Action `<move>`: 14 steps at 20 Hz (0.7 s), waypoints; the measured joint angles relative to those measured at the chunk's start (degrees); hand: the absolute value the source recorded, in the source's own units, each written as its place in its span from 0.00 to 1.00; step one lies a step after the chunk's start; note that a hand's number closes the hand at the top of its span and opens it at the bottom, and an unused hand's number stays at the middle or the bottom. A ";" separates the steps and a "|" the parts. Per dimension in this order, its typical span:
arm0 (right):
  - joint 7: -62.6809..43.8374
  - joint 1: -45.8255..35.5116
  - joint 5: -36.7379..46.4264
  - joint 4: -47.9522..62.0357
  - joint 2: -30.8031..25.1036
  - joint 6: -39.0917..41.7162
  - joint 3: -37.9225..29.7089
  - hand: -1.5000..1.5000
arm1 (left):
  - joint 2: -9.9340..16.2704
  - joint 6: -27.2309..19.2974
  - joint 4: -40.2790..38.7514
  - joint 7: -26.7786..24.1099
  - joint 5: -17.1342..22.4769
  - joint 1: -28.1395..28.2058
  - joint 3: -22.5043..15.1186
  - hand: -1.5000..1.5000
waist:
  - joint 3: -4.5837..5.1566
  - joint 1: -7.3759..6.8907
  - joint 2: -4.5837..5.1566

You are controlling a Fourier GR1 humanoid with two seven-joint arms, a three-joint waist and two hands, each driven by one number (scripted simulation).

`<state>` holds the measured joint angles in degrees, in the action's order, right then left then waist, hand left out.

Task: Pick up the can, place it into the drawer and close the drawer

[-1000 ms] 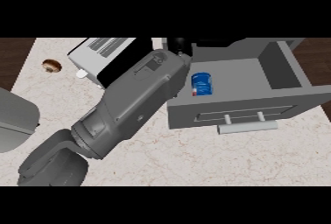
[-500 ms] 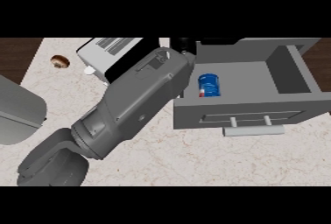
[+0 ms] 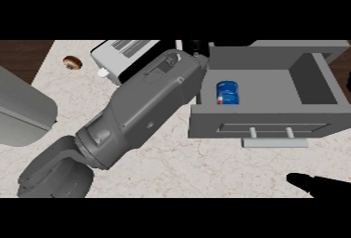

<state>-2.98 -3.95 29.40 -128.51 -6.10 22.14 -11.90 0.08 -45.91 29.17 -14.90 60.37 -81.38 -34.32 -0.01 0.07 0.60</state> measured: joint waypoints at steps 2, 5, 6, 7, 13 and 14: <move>1.07 -2.84 4.73 4.25 0.04 -2.43 2.53 0.00 | 0.09 -0.12 0.08 0.47 -0.49 0.12 0.32 0.00 | 0.01 -0.47 -0.09; 2.07 -6.95 10.89 10.21 -0.65 -5.13 5.76 0.00 | 0.77 -0.64 0.82 1.42 -1.44 0.53 0.40 0.00 | 0.02 -0.99 -0.26; 2.97 -8.47 12.52 13.16 -1.03 -6.23 6.31 0.00 | 0.88 -0.65 0.90 1.61 -1.83 0.72 0.31 0.00 | 0.02 -1.13 -0.25; 3.42 -9.67 14.47 15.49 -0.96 -7.40 7.47 0.00 | 1.06 -0.72 1.23 1.82 -2.02 1.09 0.51 0.00 | 0.01 -1.20 -0.27; 6.21 -16.33 23.35 28.93 -2.25 -12.15 11.98 0.00 | 5.13 -0.37 4.45 5.73 -3.73 2.18 0.34 0.00 | 0.02 -1.75 -0.50; 6.66 -17.40 25.04 31.26 -2.45 -13.10 12.83 0.00 | 5.44 -0.32 4.95 5.75 -3.99 2.81 0.40 0.00 | 0.01 -1.80 -0.48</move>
<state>3.68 -21.36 54.44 -97.24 -8.55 9.05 0.93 5.53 -46.22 34.13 -9.15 56.38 -78.58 -33.92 0.00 -1.74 0.13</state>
